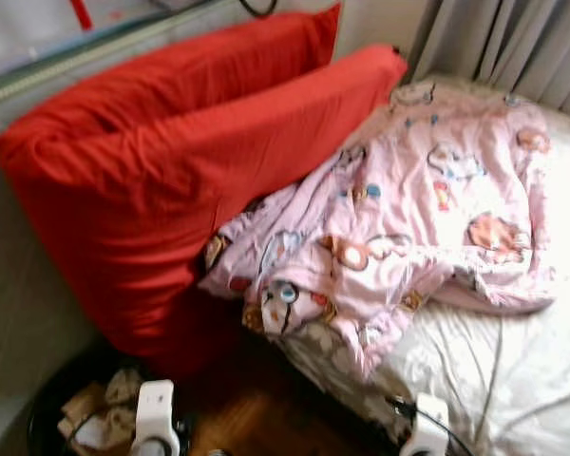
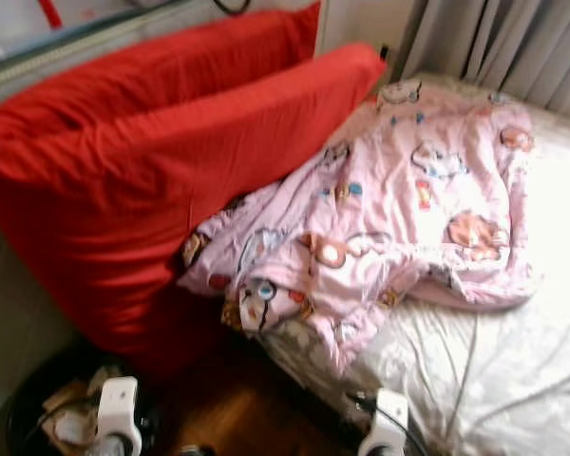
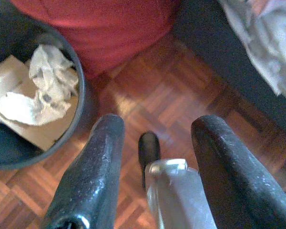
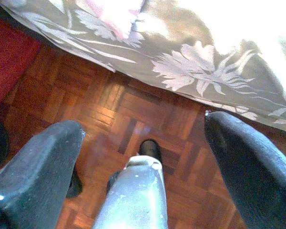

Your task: Clean up the room

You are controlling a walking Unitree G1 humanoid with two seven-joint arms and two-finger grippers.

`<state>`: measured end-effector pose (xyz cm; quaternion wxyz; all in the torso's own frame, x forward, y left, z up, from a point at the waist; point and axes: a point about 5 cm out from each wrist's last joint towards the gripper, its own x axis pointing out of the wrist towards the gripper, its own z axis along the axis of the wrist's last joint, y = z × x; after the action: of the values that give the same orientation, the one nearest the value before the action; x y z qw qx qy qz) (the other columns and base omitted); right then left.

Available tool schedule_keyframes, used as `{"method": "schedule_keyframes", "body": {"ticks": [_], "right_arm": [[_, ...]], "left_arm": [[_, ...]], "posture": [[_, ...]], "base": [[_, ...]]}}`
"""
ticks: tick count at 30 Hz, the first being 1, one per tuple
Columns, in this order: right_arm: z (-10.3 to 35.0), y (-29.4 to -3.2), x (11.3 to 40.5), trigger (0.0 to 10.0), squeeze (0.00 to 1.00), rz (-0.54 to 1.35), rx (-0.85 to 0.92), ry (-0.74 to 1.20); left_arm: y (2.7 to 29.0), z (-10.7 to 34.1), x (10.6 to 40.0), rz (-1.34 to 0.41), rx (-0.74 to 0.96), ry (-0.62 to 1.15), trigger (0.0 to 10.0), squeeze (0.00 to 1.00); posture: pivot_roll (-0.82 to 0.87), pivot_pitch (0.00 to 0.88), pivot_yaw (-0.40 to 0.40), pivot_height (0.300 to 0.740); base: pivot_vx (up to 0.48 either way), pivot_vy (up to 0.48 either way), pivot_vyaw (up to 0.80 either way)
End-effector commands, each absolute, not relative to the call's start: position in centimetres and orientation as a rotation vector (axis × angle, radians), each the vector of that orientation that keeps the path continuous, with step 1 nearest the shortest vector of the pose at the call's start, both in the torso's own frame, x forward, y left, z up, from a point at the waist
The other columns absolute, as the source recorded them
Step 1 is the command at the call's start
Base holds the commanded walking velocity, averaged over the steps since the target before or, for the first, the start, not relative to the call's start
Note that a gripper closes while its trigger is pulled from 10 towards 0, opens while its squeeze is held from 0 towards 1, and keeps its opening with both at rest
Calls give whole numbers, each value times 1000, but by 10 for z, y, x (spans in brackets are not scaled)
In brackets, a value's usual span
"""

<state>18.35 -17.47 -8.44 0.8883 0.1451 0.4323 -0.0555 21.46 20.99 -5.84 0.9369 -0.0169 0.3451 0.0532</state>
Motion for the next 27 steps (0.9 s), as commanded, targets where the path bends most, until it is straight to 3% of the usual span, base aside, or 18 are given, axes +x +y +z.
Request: {"method": "schedule_keyframes", "body": {"ticks": [1, 5, 15, 20, 27], "right_arm": [[-88, -179, 175, 10000, 0, -112, 276, 931], [-88, -177, 175, 10000, 0, -85, 262, 929], [-89, -176, 173, 10000, 0, -59, 248, 933], [-89, -176, 173, 10000, 0, -60, 242, 934], [-89, -177, 173, 10000, 0, -78, 262, 931]], "left_arm": [[208, -63, 207, 113, -40, 733, 10000, 0], [208, -63, 208, 113, -44, 732, 10000, 0], [205, -63, 208, 115, -66, 725, 10000, 0], [204, -63, 208, 117, -70, 722, 10000, 0], [204, -63, 209, 118, -73, 718, 10000, 0]], "posture": [[99, 151, -52, 740], [96, 150, -54, 740], [96, 150, -58, 740], [97, 149, -59, 740], [94, 144, -58, 740]], "base": [[0, 0, 450], [0, 0, 547], [0, 0, 0], [0, 0, 800], [0, 0, 0]]}}
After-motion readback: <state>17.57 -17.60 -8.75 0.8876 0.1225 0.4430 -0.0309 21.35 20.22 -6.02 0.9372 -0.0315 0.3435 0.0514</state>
